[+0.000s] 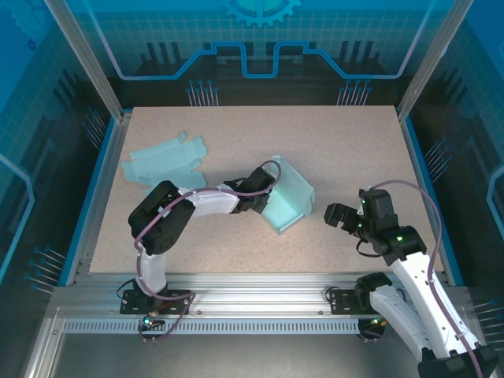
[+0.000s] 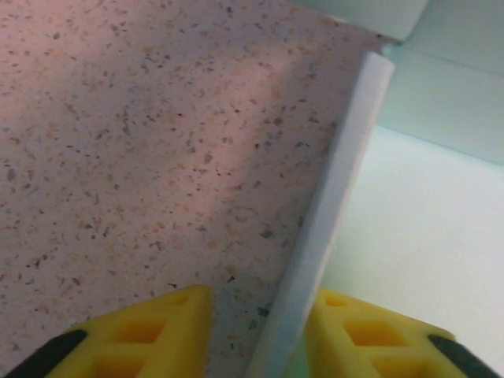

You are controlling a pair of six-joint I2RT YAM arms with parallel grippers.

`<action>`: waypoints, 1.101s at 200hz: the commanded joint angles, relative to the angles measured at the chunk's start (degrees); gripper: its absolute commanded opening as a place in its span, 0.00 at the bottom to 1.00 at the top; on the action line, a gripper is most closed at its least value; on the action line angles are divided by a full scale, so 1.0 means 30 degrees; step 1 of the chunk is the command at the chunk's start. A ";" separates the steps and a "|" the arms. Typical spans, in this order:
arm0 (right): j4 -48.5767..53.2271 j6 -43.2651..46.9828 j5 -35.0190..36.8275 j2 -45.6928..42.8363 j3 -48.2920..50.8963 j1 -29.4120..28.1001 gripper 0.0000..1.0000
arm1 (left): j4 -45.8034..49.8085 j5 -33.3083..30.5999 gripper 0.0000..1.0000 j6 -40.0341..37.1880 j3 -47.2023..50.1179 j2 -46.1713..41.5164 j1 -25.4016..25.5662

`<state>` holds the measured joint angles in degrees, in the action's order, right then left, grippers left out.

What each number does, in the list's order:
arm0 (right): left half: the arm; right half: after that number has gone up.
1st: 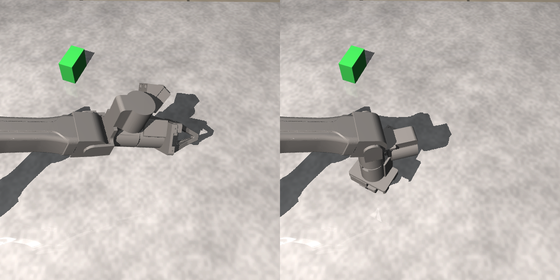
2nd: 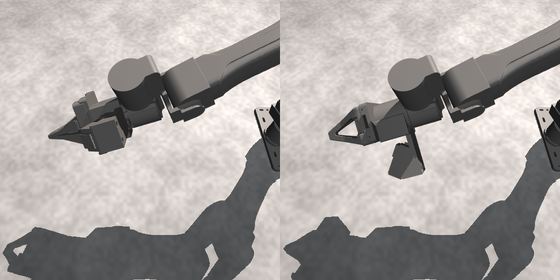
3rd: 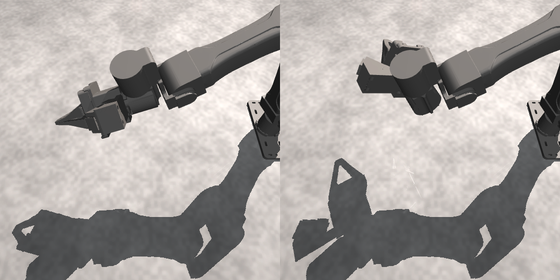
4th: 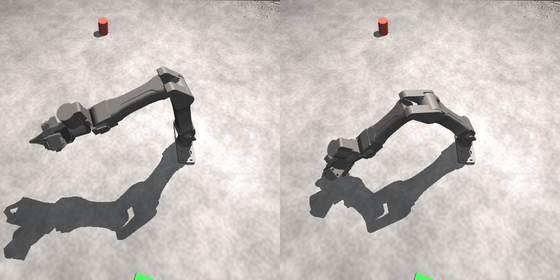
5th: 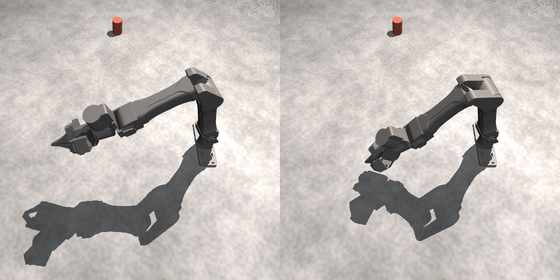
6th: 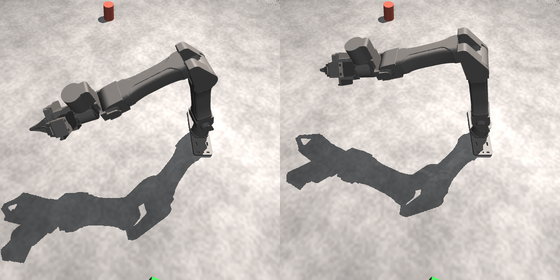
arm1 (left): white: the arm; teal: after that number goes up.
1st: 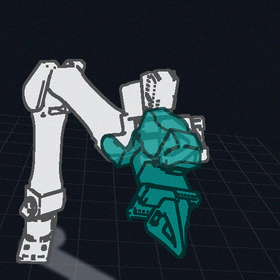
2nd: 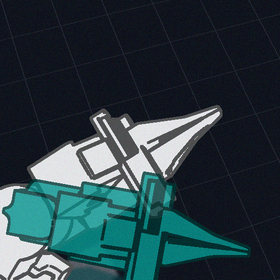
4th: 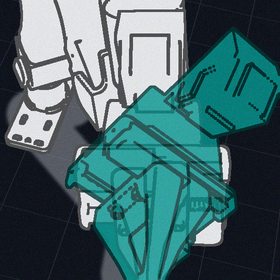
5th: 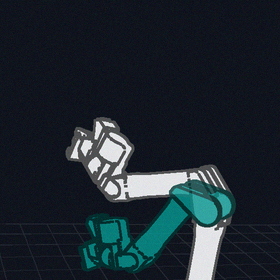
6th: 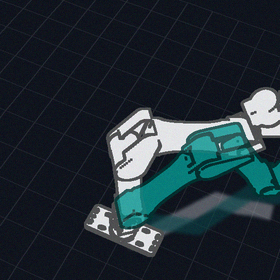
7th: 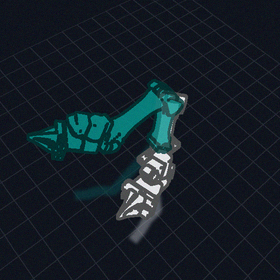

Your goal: Fold the paper box

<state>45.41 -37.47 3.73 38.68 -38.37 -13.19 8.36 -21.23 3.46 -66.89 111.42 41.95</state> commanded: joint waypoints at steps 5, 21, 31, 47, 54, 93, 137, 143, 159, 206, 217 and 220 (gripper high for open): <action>0.0027 -0.0004 -0.0568 -0.0177 0.0193 -0.0176 1.00 | 0.1441 -0.2616 0.30 0.1046 -0.0866 0.0587 0.0245; 0.0056 0.0039 -0.0626 -0.0190 0.0159 -0.0183 1.00 | 0.2437 -0.3656 0.27 0.2107 -0.1156 0.0835 0.0327; 0.0042 0.0055 -0.0629 -0.0228 0.0125 -0.0184 1.00 | 0.3448 -0.4353 0.24 0.3006 -0.1499 0.1074 0.0345; -0.0002 0.0095 -0.0724 -0.0265 0.0076 -0.0188 1.00 | 0.5450 -0.5521 0.16 0.4885 -0.2166 0.1589 0.0356; -0.0046 0.0126 -0.0768 -0.0265 0.0026 -0.0183 1.00 | 0.6294 -0.6074 0.12 0.5684 -0.2403 0.1797 0.0392; 0.0189 0.0749 -0.1097 0.0018 -0.0442 -0.0203 1.00 | 0.9027 -0.7427 0.10 0.8255 -0.2820 0.2398 0.0437; 0.0600 0.1559 -0.0979 0.0507 -0.1008 -0.0234 1.00 | 0.9399 -0.6969 0.39 0.8626 -0.2811 0.0927 0.0772; 0.0600 0.1589 -0.0957 0.0575 -0.1016 -0.0237 1.00 | 0.9417 -0.6831 0.43 0.8528 -0.2897 0.0620 0.0838; 0.0571 0.1650 -0.0896 0.0809 -0.0952 -0.0261 1.00 | 0.9391 -0.6691 0.49 0.8223 -0.3086 -0.0299 0.1060; 0.0462 0.1709 -0.0657 0.1397 -0.0877 -0.0413 1.00 | 0.8369 -0.5814 0.54 0.7334 -0.2640 -0.3578 0.1163; 0.0399 0.1710 -0.0656 0.1483 -0.0946 -0.0467 1.00 | 0.7951 -0.5433 0.54 0.7200 -0.2187 -0.4515 0.1163; 0.0370 0.1732 -0.0656 0.1517 -0.0972 -0.0507 1.00 | 0.7835 -0.5373 0.54 0.7166 -0.2010 -0.4756 0.1162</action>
<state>45.89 -33.32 1.48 42.92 -39.86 -13.67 33.56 -39.66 26.81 -75.35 103.39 45.36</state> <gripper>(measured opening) 0.997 0.541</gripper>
